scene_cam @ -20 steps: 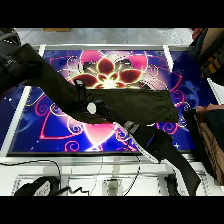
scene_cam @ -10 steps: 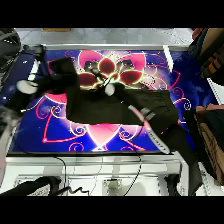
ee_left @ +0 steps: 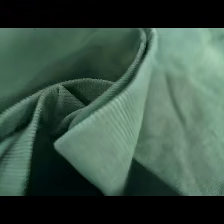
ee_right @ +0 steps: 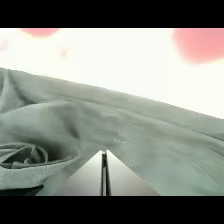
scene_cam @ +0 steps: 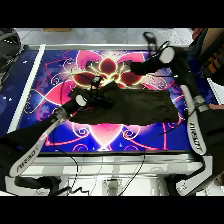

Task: Fold the clothes and pants, and hang the long-sleeved shirts on hangers.

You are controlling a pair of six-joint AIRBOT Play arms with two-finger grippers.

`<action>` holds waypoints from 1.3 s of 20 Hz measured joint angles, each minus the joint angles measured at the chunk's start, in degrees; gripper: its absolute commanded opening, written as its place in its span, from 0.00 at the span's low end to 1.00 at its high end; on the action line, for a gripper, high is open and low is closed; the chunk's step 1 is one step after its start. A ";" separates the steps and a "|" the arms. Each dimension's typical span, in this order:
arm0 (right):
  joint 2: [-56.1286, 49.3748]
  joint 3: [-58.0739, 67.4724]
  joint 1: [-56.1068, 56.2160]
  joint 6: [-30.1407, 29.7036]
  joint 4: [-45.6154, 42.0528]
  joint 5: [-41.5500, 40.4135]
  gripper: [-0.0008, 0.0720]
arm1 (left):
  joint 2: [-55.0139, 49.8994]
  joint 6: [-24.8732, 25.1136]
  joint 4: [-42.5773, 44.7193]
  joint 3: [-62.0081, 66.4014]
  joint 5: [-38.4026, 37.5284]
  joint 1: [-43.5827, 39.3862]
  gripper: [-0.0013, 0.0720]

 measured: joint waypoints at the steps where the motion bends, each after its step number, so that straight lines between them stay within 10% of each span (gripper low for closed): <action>1: 0.59 -0.02 -1.05 -0.04 -0.15 0.85 0.05 | -0.55 0.00 0.31 0.00 0.00 -0.17 0.93; 16: 2.03 -0.39 -4.42 -1.75 -7.87 4.92 0.05 | 6.32 -3.06 6.97 -0.55 -25.59 38.69 0.91; 24: 2.03 -0.39 -4.44 -1.79 -8.02 5.03 0.05 | -1.16 -1.07 3.56 -0.83 -27.85 39.91 0.89; 26: 2.03 -0.39 -4.44 -1.79 -8.02 5.03 0.05 | -3.23 -0.76 1.53 -0.83 -26.77 38.71 0.66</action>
